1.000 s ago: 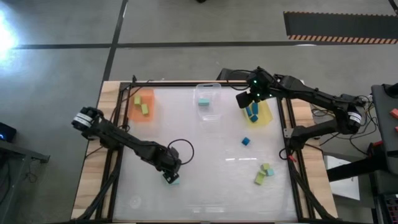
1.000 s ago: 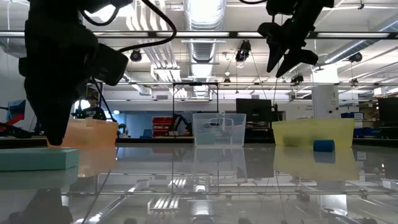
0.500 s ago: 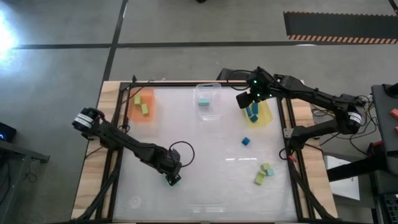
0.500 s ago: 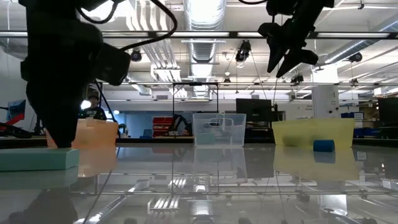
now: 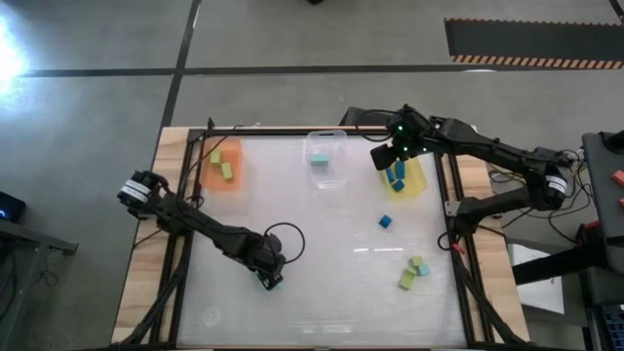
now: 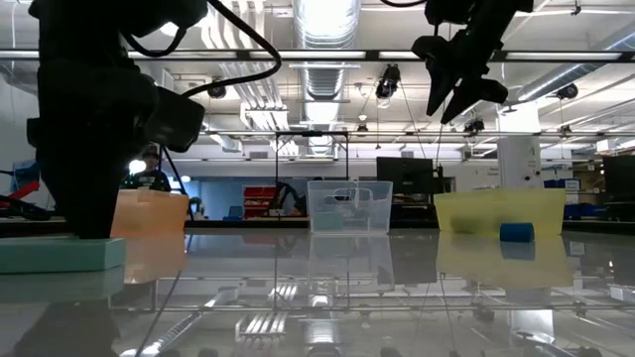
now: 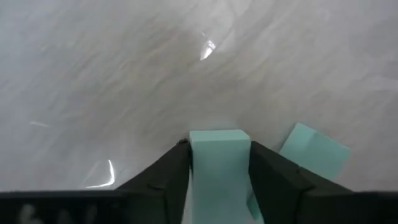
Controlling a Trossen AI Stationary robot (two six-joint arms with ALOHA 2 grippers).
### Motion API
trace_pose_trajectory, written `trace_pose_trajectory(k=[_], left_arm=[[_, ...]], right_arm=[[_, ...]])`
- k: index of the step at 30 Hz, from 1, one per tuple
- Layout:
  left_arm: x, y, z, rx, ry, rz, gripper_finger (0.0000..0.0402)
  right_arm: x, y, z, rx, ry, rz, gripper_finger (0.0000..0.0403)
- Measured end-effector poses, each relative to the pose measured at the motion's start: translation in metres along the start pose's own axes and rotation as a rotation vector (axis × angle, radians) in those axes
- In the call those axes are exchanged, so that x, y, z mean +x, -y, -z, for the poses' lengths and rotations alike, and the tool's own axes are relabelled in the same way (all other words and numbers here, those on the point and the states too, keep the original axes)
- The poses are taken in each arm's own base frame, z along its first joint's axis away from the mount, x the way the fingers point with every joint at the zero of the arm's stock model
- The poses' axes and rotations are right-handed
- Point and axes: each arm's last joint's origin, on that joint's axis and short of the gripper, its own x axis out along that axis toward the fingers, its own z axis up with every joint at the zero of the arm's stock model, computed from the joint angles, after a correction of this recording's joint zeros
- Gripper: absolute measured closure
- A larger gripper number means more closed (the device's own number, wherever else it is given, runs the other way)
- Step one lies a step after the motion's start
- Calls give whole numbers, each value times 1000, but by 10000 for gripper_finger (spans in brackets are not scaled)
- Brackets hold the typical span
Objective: Sort & place blocks by color
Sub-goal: Put the light blue block into the transparent bin
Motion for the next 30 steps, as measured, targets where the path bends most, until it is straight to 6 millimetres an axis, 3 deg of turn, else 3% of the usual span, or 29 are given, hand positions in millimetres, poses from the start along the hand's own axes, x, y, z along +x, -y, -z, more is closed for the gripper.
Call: trace_pose_trajectory(k=[2, 11, 19, 30], left_arm=[[0, 0, 0, -1, 0, 0, 290], [-16, -7, 2, -3, -4, -17, 292], [-67, -12, 0, 49, 149, 94, 292], [-140, -36, -15, 50, 487, 215, 292]], right_arm=[[-1, 0, 0, -2, 3, -2, 243], [-24, -11, -19, -77, 243, -128, 243], [-62, -30, -49, -177, 533, -275, 243], [-86, -40, -58, -279, 604, -401, 243]])
